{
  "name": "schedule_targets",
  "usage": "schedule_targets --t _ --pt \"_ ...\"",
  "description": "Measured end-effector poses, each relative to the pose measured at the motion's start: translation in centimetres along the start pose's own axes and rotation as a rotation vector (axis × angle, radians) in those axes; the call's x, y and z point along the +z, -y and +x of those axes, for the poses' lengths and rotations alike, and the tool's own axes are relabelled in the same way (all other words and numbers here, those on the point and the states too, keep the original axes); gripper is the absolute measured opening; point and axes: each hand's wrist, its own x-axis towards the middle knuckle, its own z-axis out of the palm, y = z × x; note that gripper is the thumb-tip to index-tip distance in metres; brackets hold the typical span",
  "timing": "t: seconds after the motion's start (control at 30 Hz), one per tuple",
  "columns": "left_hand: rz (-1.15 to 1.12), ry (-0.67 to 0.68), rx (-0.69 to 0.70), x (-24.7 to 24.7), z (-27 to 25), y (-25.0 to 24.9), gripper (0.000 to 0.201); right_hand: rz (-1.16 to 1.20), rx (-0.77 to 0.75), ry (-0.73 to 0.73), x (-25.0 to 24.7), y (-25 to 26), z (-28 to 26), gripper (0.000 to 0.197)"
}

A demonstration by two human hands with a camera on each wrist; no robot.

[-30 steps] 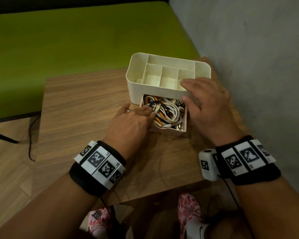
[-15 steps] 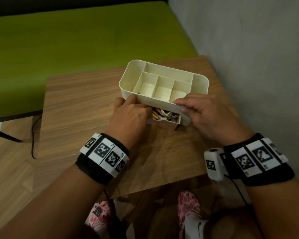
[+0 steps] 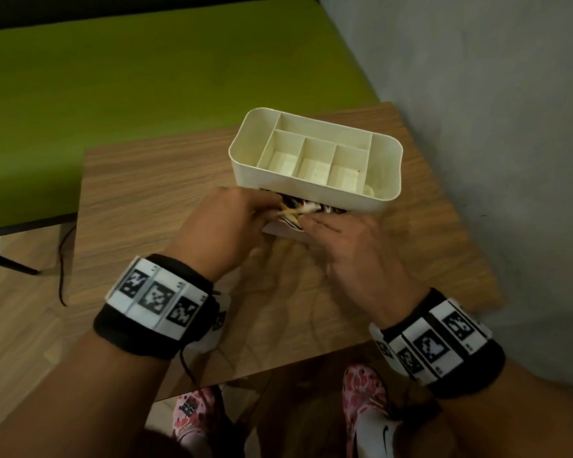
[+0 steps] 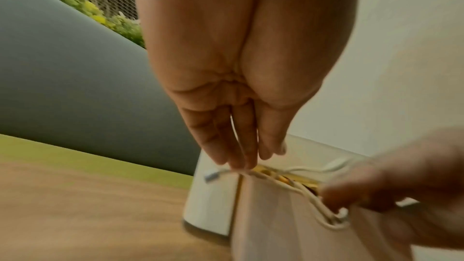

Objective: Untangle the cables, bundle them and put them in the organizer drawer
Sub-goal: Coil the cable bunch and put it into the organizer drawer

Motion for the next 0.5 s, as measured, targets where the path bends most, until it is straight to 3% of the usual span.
schedule_targets --t 0.1,0.27,0.4,0.5 --pt "-0.019 0.035 -0.086 -1.1 0.0 1.5 0.024 -0.018 0.0 0.014 0.0 0.7 0.1 0.057" --pt "0.026 0.082 -0.132 -0.7 0.2 1.5 0.024 -0.025 -0.04 -0.159 -0.1 1.1 1.1 0.039" --pt "0.02 0.073 -0.13 -0.8 0.2 1.3 0.023 -0.036 -0.025 -0.041 1.0 1.7 1.5 0.052" --pt "-0.043 0.072 -0.171 -0.5 0.2 1.3 0.016 0.009 0.016 0.048 1.5 1.6 1.3 0.051"
